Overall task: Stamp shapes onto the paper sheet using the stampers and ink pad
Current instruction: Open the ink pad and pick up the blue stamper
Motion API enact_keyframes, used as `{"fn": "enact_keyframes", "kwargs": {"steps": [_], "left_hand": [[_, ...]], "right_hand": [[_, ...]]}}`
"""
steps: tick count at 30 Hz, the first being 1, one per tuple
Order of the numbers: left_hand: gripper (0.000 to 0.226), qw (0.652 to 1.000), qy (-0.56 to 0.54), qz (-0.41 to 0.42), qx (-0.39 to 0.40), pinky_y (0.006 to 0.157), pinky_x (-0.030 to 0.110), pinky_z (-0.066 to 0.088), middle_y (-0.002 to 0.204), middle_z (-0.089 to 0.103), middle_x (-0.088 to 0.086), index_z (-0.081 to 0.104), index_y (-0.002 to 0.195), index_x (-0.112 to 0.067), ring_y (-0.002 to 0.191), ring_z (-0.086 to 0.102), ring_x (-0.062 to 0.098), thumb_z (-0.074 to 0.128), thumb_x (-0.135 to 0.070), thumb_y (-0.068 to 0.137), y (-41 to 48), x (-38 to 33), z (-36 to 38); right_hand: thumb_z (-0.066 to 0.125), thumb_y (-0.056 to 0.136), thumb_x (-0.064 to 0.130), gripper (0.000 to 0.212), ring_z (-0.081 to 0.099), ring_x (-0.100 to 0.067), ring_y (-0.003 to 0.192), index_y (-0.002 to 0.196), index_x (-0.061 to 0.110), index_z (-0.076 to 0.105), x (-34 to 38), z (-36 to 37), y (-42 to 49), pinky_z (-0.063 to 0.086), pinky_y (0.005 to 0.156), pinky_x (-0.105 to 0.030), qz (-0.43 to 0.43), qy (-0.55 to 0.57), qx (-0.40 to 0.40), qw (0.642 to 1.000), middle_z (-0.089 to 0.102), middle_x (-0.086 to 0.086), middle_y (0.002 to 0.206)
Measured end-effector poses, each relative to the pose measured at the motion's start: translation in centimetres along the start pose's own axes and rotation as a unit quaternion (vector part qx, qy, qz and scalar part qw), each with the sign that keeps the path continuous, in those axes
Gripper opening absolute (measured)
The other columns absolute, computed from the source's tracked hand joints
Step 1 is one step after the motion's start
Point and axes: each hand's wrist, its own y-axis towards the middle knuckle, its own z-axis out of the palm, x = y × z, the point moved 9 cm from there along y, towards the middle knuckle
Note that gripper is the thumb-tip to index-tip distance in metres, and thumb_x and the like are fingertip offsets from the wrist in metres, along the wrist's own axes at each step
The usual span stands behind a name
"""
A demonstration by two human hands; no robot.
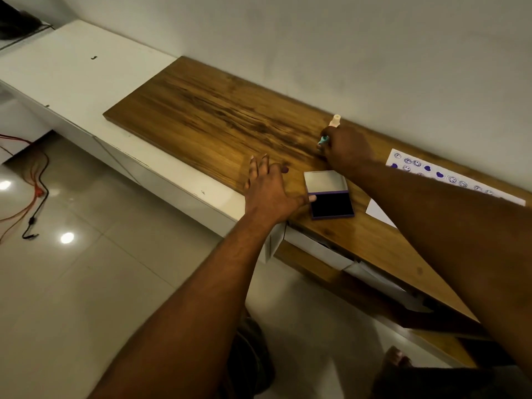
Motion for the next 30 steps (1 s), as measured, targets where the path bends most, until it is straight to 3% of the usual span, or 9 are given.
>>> {"fn": "enact_keyframes", "kwargs": {"steps": [3,7,13,21,25,30], "left_hand": [[0.097,1.000,-0.005,-0.009,-0.009,0.127,0.052,0.005,0.174,0.015,0.006,0.037,0.156,-0.026,0.161,-0.004,0.028,0.072,-0.074,0.079,0.2,1.0,-0.4],[0.085,1.000,0.000,-0.020,-0.022,0.127,0.052,0.008,0.172,0.022,0.004,0.031,0.160,-0.026,0.161,0.003,0.029,0.070,-0.059,0.092,0.5,2.0,-0.8],[0.066,0.998,0.024,-0.039,-0.036,0.126,0.055,0.005,0.172,0.025,0.004,0.046,0.153,-0.029,0.161,-0.001,0.032,0.069,-0.050,0.095,0.3,2.8,-0.9],[0.034,0.996,0.010,-0.041,-0.078,0.127,0.057,0.007,0.166,0.037,0.001,0.068,0.129,-0.033,0.161,0.006,0.030,0.068,-0.040,0.096,-0.2,3.2,-0.9],[0.037,0.997,-0.005,-0.020,-0.074,0.126,0.058,0.004,0.166,0.038,0.000,0.069,0.127,-0.033,0.161,0.005,0.028,0.071,-0.042,0.092,-0.1,2.8,-0.3],[0.039,0.997,0.020,-0.005,-0.072,0.127,0.060,0.004,0.167,0.036,0.001,0.067,0.133,-0.029,0.161,0.000,0.029,0.066,-0.040,0.096,0.1,2.0,0.4]], "right_hand": [[0.062,0.098,0.034,0.028,0.065,-0.032,0.100,0.120,0.018,0.069,0.4,0.9,0.1,0.047,0.077,-0.035,0.014,0.029,0.018,0.999,0.070,-0.016,0.113],[0.061,0.099,0.032,0.026,0.066,-0.030,0.096,0.112,0.012,0.071,4.2,2.1,-0.4,0.043,0.073,-0.030,-0.034,0.043,0.047,0.997,0.071,-0.012,0.106],[0.056,0.099,0.038,0.029,0.065,-0.022,0.084,0.104,0.014,0.071,10.8,3.6,-3.0,0.055,0.075,-0.037,-0.139,0.031,0.097,0.985,0.071,-0.006,0.096],[0.056,0.100,0.036,0.028,0.066,-0.021,0.080,0.105,0.014,0.072,10.3,3.2,-6.3,0.057,0.078,-0.038,-0.155,0.028,0.088,0.984,0.072,-0.006,0.092],[0.059,0.098,0.035,0.028,0.067,-0.023,0.081,0.104,0.012,0.072,9.9,2.7,-6.8,0.057,0.080,-0.043,-0.140,0.049,0.099,0.984,0.073,-0.008,0.093],[0.060,0.097,0.045,0.033,0.061,-0.017,0.077,0.102,0.014,0.070,9.2,1.3,-6.9,0.046,0.069,-0.030,-0.125,0.020,0.049,0.991,0.069,-0.002,0.089]]}}
